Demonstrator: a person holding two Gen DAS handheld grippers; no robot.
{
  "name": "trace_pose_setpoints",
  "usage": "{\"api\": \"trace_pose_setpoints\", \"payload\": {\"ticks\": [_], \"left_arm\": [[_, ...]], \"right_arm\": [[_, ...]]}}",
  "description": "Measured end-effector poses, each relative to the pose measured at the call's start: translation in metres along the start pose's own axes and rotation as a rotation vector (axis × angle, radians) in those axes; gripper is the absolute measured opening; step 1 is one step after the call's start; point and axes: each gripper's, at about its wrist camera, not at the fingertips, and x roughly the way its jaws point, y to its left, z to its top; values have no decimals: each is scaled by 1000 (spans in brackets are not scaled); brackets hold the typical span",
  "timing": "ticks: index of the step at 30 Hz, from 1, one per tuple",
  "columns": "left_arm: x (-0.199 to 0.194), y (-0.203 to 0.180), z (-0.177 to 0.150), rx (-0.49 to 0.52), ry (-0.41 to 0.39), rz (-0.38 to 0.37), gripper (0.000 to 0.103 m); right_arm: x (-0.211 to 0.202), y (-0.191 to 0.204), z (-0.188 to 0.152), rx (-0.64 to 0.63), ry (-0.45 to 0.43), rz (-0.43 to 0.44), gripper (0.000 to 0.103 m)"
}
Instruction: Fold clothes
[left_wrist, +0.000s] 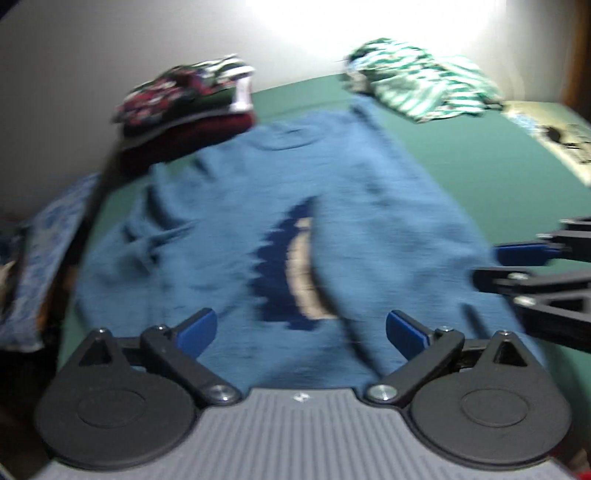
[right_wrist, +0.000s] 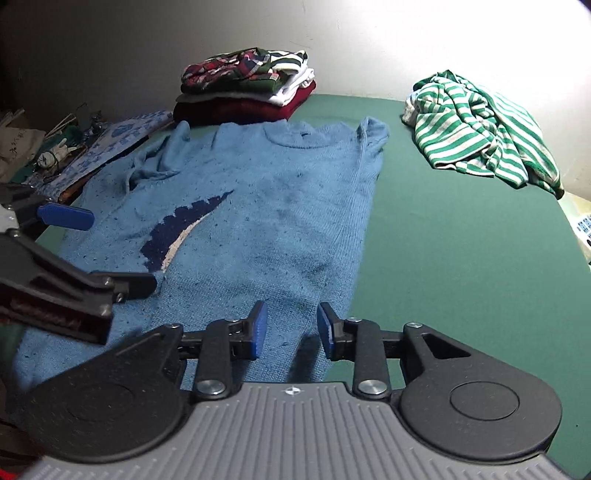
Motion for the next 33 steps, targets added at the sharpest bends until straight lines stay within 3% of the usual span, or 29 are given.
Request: {"api": "trace_pose_setpoints", "payload": {"ticks": [5,11,13,17,20,24,33], "left_arm": [[1,11,3,-111,32,79,99],[1,15,1,-170,67,154,100],[1,18,-1,-201,83,164,101],[1,17,-6,-232,99,192,101],[1,18,-9,-238,107,196,102],[2,18,-12,-244,117,200,102],[15,40,-17,-234,144,185,102]], "right_arm": [[5,14,-1,-54,11,29,36],[11,24,-9,-113,53,64,43],[12,28,-12,-133,67,75,58],[8,30,-17,-141,63,111,69],[7,29,-21,-134,40,125,70],[8,26,-21,-101,42,160,80],[11,41,-23,-131,42,91,83]]}}
